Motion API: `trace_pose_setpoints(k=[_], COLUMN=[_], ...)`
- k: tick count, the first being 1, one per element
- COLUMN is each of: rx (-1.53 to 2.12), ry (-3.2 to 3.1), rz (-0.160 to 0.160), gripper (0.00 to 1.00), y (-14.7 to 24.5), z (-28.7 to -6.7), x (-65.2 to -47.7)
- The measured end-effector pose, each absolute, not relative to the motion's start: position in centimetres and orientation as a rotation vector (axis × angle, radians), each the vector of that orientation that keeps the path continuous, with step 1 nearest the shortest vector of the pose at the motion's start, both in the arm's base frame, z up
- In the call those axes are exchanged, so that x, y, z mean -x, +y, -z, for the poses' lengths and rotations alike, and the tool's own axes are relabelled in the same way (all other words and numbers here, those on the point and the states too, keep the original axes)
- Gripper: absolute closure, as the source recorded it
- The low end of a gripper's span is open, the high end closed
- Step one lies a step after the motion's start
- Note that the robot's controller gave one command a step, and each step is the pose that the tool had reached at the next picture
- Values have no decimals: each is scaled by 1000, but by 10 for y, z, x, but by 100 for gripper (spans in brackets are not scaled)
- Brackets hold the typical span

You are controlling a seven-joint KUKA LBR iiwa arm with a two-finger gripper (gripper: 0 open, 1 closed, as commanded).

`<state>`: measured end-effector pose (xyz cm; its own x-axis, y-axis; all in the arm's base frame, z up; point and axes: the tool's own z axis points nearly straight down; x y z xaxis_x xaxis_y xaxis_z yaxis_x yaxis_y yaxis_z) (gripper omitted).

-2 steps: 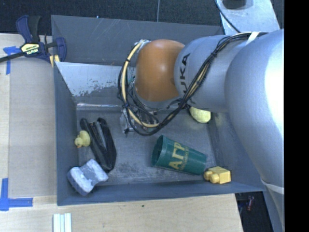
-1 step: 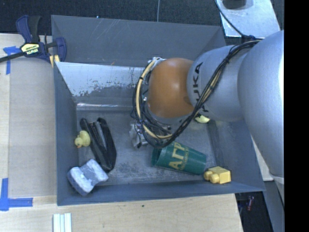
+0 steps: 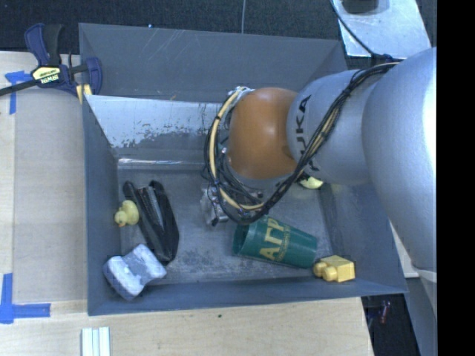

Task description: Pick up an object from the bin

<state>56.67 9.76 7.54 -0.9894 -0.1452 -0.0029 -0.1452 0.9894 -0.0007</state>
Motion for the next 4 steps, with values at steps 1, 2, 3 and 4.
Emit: trace_pose_setpoints(k=[1,2,3,4], rx=[193,324,615,712], ry=[3119,3120,3066,3033], rz=[-5,-1,-1,-1], gripper=[100,100,100,100], y=[105,112,154,90], z=[-81,-99,-72,-73], x=[-566,-566,-629,-582])
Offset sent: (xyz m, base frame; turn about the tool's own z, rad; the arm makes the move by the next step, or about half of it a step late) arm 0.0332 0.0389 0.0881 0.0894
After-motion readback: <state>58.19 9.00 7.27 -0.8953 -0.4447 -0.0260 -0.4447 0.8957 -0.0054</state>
